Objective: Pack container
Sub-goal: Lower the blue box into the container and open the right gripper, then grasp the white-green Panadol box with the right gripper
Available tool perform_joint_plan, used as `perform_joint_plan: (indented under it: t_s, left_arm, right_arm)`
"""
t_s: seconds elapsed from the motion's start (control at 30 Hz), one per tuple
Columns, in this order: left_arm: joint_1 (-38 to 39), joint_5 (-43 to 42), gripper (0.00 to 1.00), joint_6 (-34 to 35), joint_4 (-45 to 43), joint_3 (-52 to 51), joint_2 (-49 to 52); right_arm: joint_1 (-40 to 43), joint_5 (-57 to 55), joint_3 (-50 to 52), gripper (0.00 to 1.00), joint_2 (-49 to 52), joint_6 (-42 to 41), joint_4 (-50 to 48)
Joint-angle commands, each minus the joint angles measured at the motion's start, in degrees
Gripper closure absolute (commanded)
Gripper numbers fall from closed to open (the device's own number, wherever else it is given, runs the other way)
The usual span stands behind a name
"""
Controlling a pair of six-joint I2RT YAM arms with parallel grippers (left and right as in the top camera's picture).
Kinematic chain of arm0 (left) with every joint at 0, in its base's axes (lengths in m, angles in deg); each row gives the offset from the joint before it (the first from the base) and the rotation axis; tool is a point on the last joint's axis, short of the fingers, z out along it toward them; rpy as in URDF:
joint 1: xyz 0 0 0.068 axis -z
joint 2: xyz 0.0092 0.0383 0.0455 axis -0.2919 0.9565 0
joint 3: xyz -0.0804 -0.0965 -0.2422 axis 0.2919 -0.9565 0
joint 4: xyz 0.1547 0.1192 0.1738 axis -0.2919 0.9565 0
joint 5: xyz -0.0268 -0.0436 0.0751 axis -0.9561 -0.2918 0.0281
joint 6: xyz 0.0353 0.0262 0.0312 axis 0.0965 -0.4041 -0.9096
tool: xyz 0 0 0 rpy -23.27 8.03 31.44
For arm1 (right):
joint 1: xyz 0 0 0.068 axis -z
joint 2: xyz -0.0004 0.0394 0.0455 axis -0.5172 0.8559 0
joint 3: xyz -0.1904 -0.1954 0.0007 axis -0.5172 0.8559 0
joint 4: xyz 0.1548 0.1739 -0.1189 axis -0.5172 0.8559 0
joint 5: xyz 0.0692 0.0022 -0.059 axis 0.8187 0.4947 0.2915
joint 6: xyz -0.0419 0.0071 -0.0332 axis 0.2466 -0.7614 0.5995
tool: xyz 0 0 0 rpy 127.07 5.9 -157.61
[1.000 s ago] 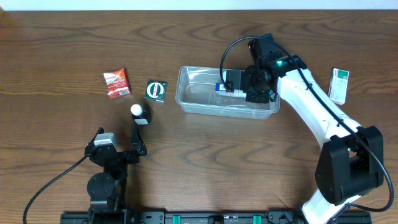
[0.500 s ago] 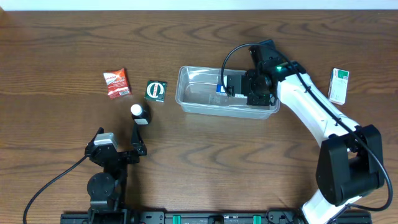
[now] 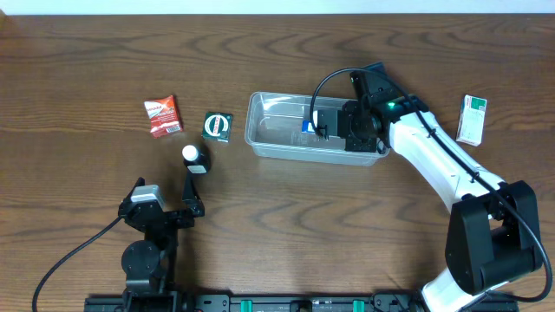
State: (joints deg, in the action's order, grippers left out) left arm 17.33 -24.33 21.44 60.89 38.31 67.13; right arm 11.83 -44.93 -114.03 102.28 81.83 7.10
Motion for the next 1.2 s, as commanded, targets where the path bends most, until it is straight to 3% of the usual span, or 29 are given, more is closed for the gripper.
perform_joint_plan:
  t_s: [0.0, 0.13, 0.33, 0.87, 1.17]
  left_arm:
    - [-0.35, 0.63, 0.02, -0.94, 1.9, -1.33, -0.28]
    - [-0.35, 0.63, 0.02, -0.94, 1.9, -1.33, -0.28]
    - [-0.35, 0.63, 0.02, -0.96, 1.9, -1.33, -0.28]
    - [-0.35, 0.63, 0.02, -0.94, 1.9, -1.33, -0.28]
    - [-0.35, 0.63, 0.02, -0.94, 1.9, -1.33, -0.28]
  right_arm:
    - [-0.31, 0.22, 2.54, 0.93, 2.67, -2.21, 0.92]
    - [-1.49, 0.24, 2.43, 0.74, 2.12, -4.44, 1.31]
    - [-3.82, 0.15, 2.01, 0.6, -0.17, -6.27, 1.55]
    - [-4.24, -0.44, -5.18, 0.54, -7.26, -9.62, 7.23]
    - [-4.24, 0.92, -5.6, 0.53, -9.49, -22.6, 8.39]
